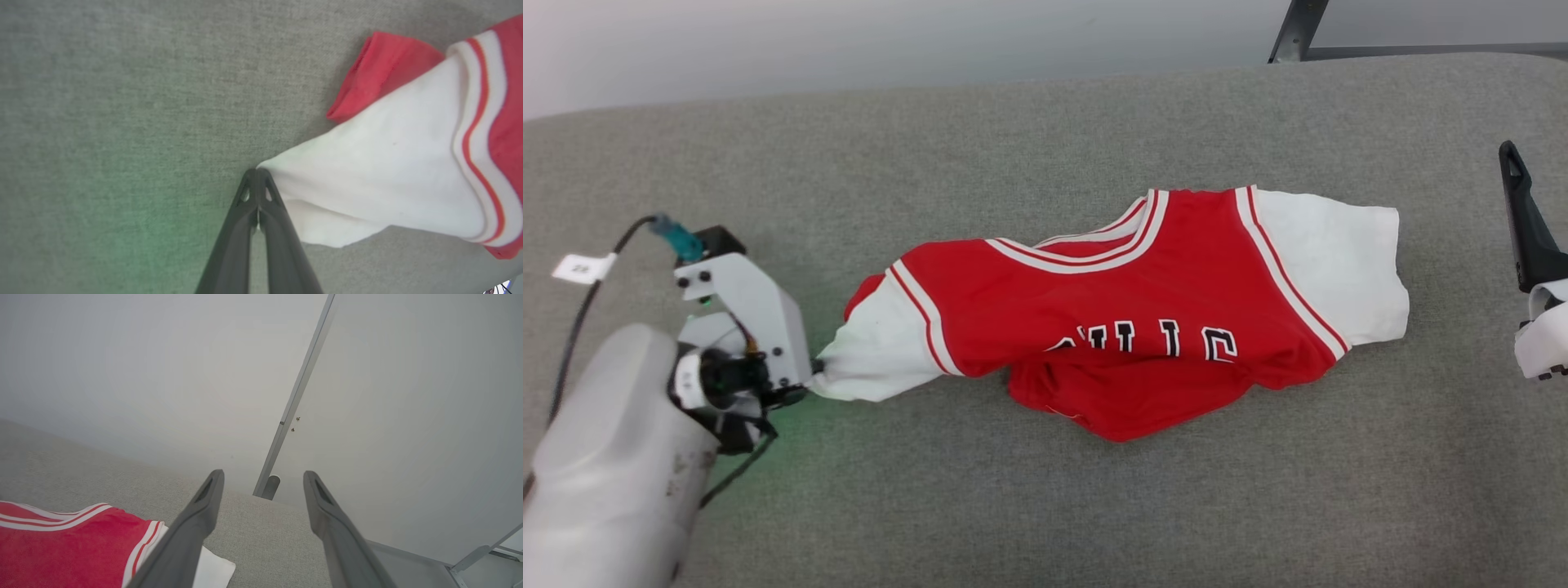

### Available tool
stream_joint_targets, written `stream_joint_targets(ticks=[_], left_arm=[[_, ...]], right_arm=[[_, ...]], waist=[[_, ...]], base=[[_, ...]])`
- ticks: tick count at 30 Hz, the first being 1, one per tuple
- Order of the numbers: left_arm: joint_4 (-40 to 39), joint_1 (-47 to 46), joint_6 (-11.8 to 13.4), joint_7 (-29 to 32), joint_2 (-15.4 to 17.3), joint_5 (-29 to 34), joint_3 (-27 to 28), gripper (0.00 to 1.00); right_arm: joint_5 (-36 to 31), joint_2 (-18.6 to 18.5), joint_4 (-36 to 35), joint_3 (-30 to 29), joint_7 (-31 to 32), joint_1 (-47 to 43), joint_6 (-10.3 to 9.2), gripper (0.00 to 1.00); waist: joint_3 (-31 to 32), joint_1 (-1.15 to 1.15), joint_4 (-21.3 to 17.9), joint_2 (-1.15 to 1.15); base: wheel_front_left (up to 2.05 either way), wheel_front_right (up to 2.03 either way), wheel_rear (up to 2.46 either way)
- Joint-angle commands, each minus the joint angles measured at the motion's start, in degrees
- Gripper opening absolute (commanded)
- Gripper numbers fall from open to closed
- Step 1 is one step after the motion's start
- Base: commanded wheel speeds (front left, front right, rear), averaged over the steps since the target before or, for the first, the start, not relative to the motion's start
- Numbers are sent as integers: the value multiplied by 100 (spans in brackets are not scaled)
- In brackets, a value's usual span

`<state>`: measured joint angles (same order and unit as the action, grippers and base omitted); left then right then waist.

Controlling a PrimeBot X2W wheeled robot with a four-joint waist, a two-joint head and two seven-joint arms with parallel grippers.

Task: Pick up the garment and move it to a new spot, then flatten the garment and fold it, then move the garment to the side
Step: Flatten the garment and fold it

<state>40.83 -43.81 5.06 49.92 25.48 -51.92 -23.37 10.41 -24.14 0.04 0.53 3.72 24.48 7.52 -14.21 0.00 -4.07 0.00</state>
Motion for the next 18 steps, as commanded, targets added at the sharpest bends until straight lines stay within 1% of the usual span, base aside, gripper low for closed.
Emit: stream_joint_targets(ticks=[1,2,3,4,6,7,14,18], left_arm=[[-41,30,-14,-48,-128,39,-52,0],[-83,8,-31,-96,-101,74,-61,0],[-130,-19,-36,-158,-72,84,-48,34],[-170,-34,-25,-181,-53,85,-33,49],[-262,-60,1,-193,-17,130,-58,97],[-306,-64,24,-172,-3,136,-68,100],[-760,45,172,120,162,310,-274,100],[-1053,136,118,263,314,463,-465,100]], right_arm=[[9,6,23,19,-17,78,-6,100],[6,7,32,27,-20,77,-6,100],[3,4,39,36,-22,74,-6,100],[-1,3,46,47,-22,74,-6,100],[-11,1,50,65,-21,74,-6,100],[-19,1,46,74,-30,72,-6,100],[-35,43,22,105,-7,-15,-6,100],[-25,57,-12,110,-8,-84,-6,100]], waist=[[12,0,12,0],[21,0,18,0],[32,0,23,0],[46,0,26,0],[80,0,30,0],[100,0,31,0],[233,0,9,0],[257,0,-26,0]], base=[[0,0,0],[0,0,0],[0,0,0],[0,0,0],[0,0,0],[0,0,0],[0,0,0],[0,0,0]])
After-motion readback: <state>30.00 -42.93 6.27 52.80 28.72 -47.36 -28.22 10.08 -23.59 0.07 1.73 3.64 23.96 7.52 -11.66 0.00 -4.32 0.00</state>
